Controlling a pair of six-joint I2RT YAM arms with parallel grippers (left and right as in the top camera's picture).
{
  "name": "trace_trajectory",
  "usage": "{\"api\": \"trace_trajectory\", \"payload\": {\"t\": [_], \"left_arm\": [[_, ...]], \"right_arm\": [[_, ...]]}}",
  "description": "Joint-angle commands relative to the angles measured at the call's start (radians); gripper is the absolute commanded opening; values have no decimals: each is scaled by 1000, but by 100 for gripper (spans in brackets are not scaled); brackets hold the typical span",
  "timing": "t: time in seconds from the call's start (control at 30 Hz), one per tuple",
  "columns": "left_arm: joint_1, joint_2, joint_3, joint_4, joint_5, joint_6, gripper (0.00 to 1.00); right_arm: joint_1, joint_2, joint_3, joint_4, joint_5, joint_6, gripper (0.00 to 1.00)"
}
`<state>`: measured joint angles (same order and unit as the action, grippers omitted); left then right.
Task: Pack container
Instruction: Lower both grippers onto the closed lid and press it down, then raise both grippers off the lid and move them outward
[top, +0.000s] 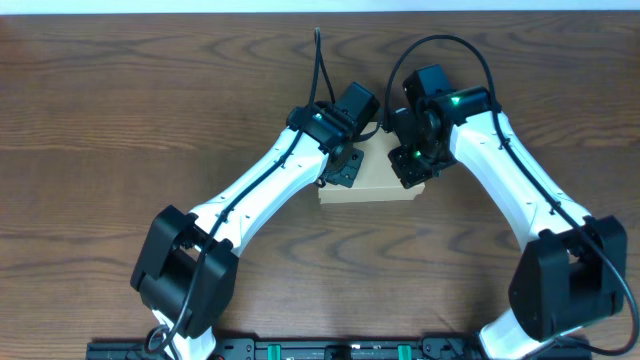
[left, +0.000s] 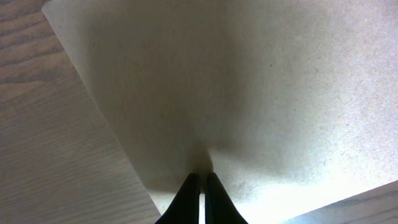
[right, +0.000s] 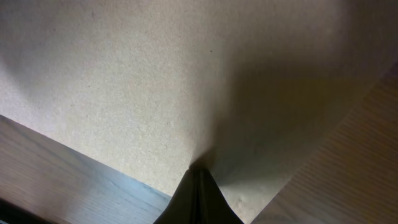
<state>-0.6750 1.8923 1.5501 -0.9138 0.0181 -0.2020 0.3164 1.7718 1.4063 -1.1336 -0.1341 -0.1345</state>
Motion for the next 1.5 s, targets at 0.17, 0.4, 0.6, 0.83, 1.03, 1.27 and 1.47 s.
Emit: {"api": "trace_trajectory", "payload": {"t": [0.17, 0.4, 0.6, 0.83, 1.03, 1.27, 1.47], "left_arm": [[9, 5, -69, 32, -29, 23, 6], [18, 3, -10, 32, -51, 49, 6], [79, 3, 175, 16, -98, 68, 6], [266, 3, 380, -13, -123, 147, 6], [465, 3, 437, -125, -127, 158, 6], [529, 1, 459, -156, -152, 158, 6], [508, -4, 460, -148, -152, 158, 51]], "right_arm": [[-8, 47, -25, 16, -30, 7, 1], [-8, 46, 9, 34, -31, 18, 1], [-10, 46, 146, 34, -22, 18, 1], [-74, 46, 383, 29, 36, 8, 1], [-215, 46, 438, -12, 67, -2, 1], [-317, 46, 438, -13, 119, -20, 1], [-315, 46, 438, 2, 119, -20, 14]]}}
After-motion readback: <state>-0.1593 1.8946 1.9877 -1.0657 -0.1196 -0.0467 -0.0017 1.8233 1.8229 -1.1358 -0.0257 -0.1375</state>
